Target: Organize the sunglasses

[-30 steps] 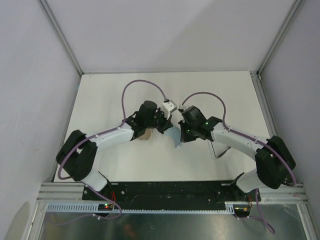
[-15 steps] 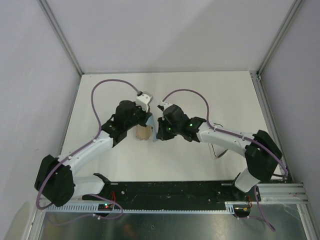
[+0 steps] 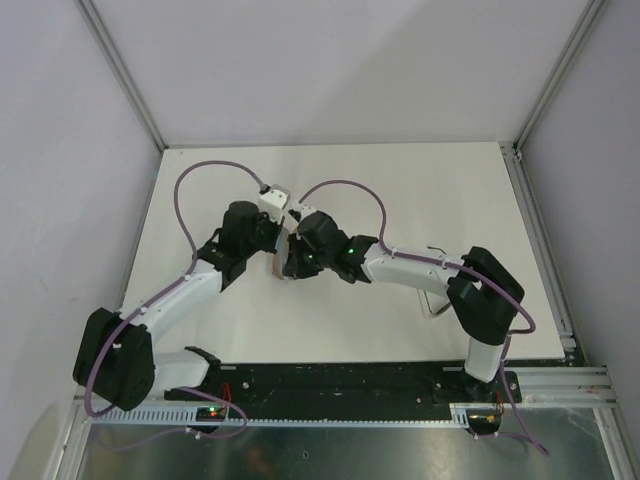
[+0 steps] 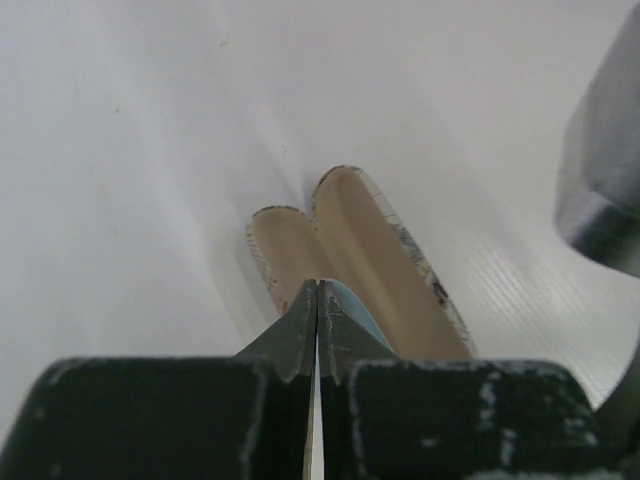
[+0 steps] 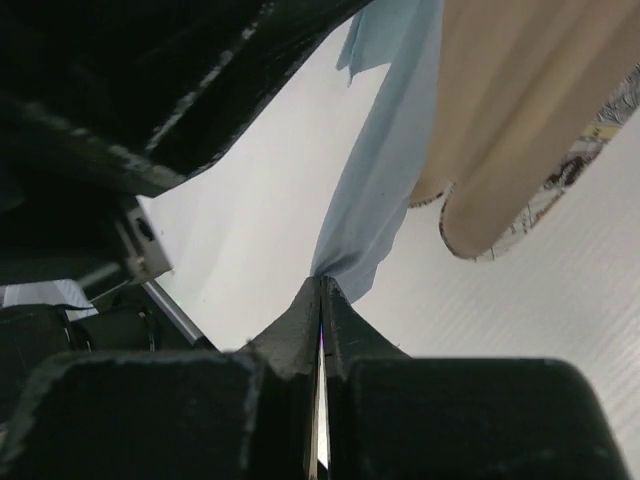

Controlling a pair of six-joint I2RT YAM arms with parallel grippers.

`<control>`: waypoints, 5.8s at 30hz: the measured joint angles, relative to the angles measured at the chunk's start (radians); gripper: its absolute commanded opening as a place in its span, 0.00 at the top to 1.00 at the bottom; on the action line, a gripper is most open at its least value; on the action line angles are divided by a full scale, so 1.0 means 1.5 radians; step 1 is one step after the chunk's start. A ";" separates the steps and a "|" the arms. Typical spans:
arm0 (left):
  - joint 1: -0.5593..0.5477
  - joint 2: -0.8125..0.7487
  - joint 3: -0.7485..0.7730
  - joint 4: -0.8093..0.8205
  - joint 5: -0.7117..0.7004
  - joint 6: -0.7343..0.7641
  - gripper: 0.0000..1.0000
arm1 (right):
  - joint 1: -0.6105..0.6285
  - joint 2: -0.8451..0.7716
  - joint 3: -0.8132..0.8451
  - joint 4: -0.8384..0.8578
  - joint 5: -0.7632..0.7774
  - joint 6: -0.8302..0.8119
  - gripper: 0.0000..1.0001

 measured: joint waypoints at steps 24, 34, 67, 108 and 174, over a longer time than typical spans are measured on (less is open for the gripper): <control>0.042 0.216 0.079 0.049 0.112 0.057 1.00 | -0.049 0.089 0.017 0.024 0.049 0.040 1.00; 0.022 0.283 0.129 0.061 0.121 0.084 1.00 | -0.087 0.117 0.017 0.008 0.053 0.035 1.00; 0.030 0.270 0.092 0.031 0.035 -0.031 1.00 | -0.126 0.159 0.127 -0.083 0.061 -0.076 1.00; 0.094 0.058 -0.141 0.090 0.044 -0.261 0.99 | -0.141 0.175 0.179 -0.102 0.010 -0.149 1.00; 0.137 0.220 -0.026 0.088 0.016 -0.280 0.72 | -0.193 0.307 0.347 -0.185 -0.024 -0.177 0.66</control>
